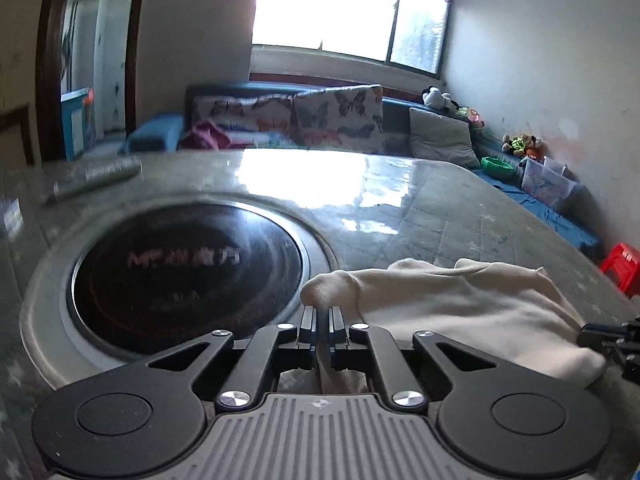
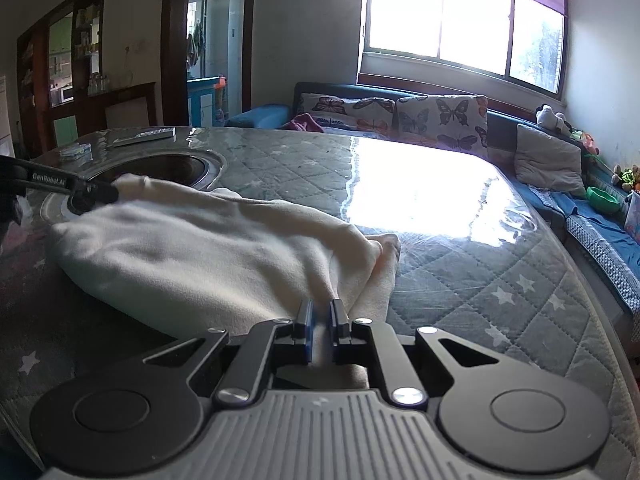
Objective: Fold clothes
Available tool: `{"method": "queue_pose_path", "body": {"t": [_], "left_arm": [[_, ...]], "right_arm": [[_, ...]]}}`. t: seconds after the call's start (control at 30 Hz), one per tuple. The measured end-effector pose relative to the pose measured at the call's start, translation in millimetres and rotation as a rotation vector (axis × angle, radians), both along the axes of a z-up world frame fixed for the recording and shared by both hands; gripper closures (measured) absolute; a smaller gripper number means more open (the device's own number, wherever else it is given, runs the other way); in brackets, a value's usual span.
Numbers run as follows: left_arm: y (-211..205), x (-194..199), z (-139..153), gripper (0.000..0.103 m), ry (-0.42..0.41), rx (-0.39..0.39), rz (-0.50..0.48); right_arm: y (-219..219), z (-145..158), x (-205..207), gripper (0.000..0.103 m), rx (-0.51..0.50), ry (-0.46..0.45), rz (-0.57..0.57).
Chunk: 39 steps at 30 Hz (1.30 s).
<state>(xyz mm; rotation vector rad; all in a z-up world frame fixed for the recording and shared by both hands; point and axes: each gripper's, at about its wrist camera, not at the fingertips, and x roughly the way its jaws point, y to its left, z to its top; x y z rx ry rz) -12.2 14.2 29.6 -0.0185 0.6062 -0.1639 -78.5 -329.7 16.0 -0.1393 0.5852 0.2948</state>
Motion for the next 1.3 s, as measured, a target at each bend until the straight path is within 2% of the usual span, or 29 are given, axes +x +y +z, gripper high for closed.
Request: {"method": "queue_pose_path", "body": {"t": [0.17,0.3,0.4,0.43,0.63,0.83,1.03,1.17,1.3], "left_arm": [[1,1,-7,0.098,0.006,0.017,-0.012],[1,0,2,0.090,0.003,0.018,-0.011],[-1,-1,15,0.061,-0.020,0.004,-0.001],[-3,-1,18,0.057,-0.025,-0.004,-0.011],[-25,7,32,0.056,-0.034,-0.046,-0.098],[-48,33,25,0.061,0.010,-0.075,-0.165],[-55,58,8,0.067,0.089,-0.079,-0.159],[-51,65,-1,0.067,0.113,-0.079,-0.147],[-52,66,-1,0.064,0.114,-0.080,-0.144]], "right_arm": [[0,0,0,0.095,0.002,-0.003,0.000],[-1,3,1,0.094,0.005,0.006,0.001],[-2,8,5,0.094,0.019,0.022,0.006],[-3,10,6,0.093,0.024,0.023,0.009],[-3,32,33,0.093,0.055,0.014,0.014],[8,34,75,0.093,0.095,0.058,0.029],[26,19,105,0.093,0.065,0.094,0.061],[26,5,118,0.093,0.075,0.133,0.045],[26,6,114,0.093,0.079,0.125,0.038]]}}
